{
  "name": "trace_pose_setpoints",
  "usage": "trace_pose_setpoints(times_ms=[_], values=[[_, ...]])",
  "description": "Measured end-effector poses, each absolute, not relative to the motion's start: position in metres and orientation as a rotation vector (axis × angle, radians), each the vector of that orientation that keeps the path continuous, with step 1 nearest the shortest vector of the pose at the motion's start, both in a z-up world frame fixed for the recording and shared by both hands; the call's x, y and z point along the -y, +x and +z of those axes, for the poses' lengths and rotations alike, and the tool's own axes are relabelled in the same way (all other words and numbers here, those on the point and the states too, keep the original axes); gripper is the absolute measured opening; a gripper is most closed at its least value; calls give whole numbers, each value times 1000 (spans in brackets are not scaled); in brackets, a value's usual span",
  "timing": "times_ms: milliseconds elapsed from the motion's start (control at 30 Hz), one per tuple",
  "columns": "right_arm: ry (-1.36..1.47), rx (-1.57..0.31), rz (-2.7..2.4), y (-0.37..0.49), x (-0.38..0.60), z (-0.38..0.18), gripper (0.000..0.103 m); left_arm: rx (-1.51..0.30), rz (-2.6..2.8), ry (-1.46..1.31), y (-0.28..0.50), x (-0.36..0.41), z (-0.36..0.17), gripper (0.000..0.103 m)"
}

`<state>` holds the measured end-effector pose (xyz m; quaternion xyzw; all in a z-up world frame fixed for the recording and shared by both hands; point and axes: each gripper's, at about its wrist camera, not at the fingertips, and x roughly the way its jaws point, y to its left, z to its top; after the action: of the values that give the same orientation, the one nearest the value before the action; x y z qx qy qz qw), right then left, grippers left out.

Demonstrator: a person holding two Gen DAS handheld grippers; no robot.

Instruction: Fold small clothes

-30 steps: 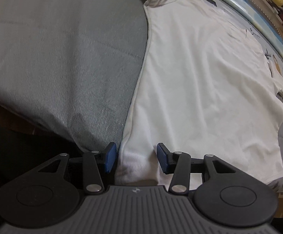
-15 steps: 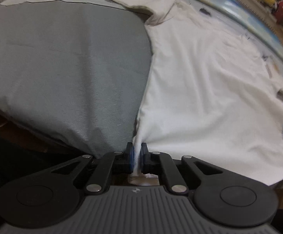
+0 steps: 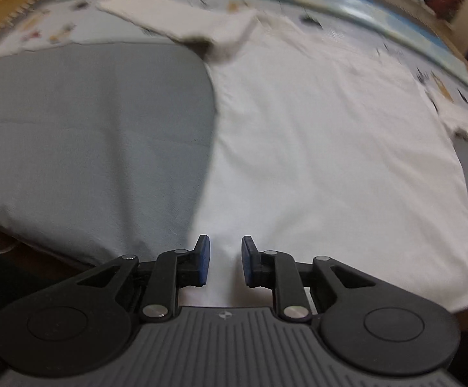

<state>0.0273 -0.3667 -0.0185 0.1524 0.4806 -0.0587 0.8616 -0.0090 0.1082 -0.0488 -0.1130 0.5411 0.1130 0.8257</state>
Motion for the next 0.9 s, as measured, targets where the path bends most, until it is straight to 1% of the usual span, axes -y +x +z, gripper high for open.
trace_pose_setpoints(times_ms=[67,100,133,167,200,233,267,300,367,400,467,533,600,667,700,767,800,867,900], values=[[324,-1024,-82,32,362,-24,29,-1285,213,-284,-4,-108,-70,22],[329,-1063,-59,39,357,-34,34,-1335,215,-308,-4,-110,-79,22],[333,-1131,-43,41,355,-45,34,-1347,225,-316,-4,-111,-81,22],[328,-1202,-45,44,352,-58,34,-1318,229,-305,-4,-110,-76,22],[326,-1234,-55,48,350,-66,34,-1265,222,-289,-4,-108,-66,23],[324,-1221,-62,47,349,-66,34,-1219,208,-271,-4,-106,-58,26],[309,-1206,-54,49,347,-62,34,-1202,200,-258,-4,-104,-55,35],[287,-1184,-38,50,343,-59,34,-1223,200,-260,-3,-104,-57,40],[236,-1175,-33,51,340,-57,34,-1336,199,-319,1,-109,-76,40],[224,-1191,-38,52,337,-60,35,-1352,210,-340,1,-111,-78,40],[229,-1196,-48,47,338,-61,34,-1274,217,-312,-1,-110,-64,40],[237,-1159,-52,50,335,-54,34,-1167,203,-267,0,-106,-43,44],[258,-1066,-39,42,334,-38,34,-1075,189,-270,-2,-104,-28,68],[271,-955,-9,38,331,-18,34,-1013,171,-285,-7,-103,-16,75],[269,-898,6,36,328,-8,35,-988,161,-287,-8,-101,-10,76],[260,-795,30,31,322,10,41,-925,149,-268,-10,-90,-2,77],[256,-751,36,29,320,18,49,-887,147,-252,-10,-80,-1,79],[250,-679,46,30,318,31,55,-802,153,-213,-13,-73,11,83],[244,-651,52,28,317,39,56,-761,161,-192,-14,-71,17,84]])
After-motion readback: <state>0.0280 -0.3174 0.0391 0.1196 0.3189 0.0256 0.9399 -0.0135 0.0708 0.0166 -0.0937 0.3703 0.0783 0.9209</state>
